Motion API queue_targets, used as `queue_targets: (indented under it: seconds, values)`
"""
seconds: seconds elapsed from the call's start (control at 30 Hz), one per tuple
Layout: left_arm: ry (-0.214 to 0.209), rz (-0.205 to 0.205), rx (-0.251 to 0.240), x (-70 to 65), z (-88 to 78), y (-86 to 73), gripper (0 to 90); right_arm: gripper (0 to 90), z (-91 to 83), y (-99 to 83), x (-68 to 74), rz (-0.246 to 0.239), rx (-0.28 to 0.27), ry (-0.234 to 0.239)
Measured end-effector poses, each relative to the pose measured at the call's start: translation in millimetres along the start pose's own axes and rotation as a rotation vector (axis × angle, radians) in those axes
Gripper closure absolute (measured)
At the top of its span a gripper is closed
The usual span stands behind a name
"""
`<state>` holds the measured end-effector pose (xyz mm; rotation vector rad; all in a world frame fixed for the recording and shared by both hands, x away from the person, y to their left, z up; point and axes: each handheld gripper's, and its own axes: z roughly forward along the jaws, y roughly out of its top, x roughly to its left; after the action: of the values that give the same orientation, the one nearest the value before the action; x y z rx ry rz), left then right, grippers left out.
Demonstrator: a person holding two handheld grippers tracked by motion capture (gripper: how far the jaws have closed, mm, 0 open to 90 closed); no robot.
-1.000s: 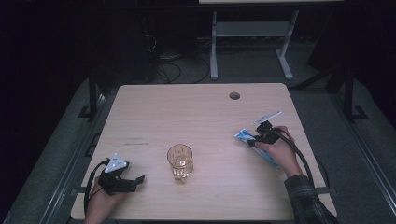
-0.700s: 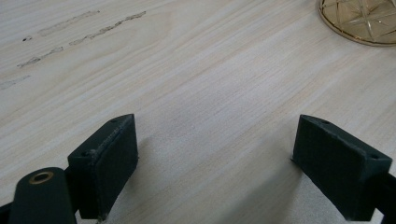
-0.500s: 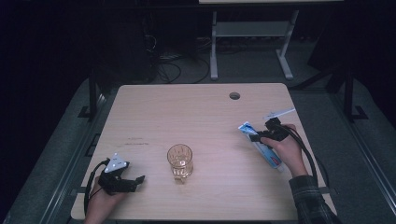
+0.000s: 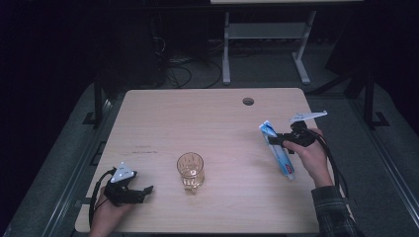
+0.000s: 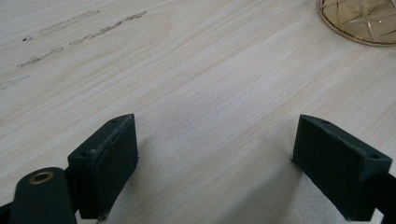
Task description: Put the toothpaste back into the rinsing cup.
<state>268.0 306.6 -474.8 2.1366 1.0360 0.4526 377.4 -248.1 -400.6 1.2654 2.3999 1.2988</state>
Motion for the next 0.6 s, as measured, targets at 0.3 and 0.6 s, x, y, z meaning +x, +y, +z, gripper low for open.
queue_targets:
  seconds: [0.3, 0.6]
  values:
    - [0.000, 0.000, 0.000, 0.0, 0.0, 0.0, 13.1, 73.9, -19.6, 6.0, 0.5, 0.007, -0.086, 0.022]
    - [0.000, 0.000, 0.000, 0.0, 0.0, 0.0, 13.1, 73.8, -29.0, 12.1, 6.6, -0.015, -0.161, 0.058]
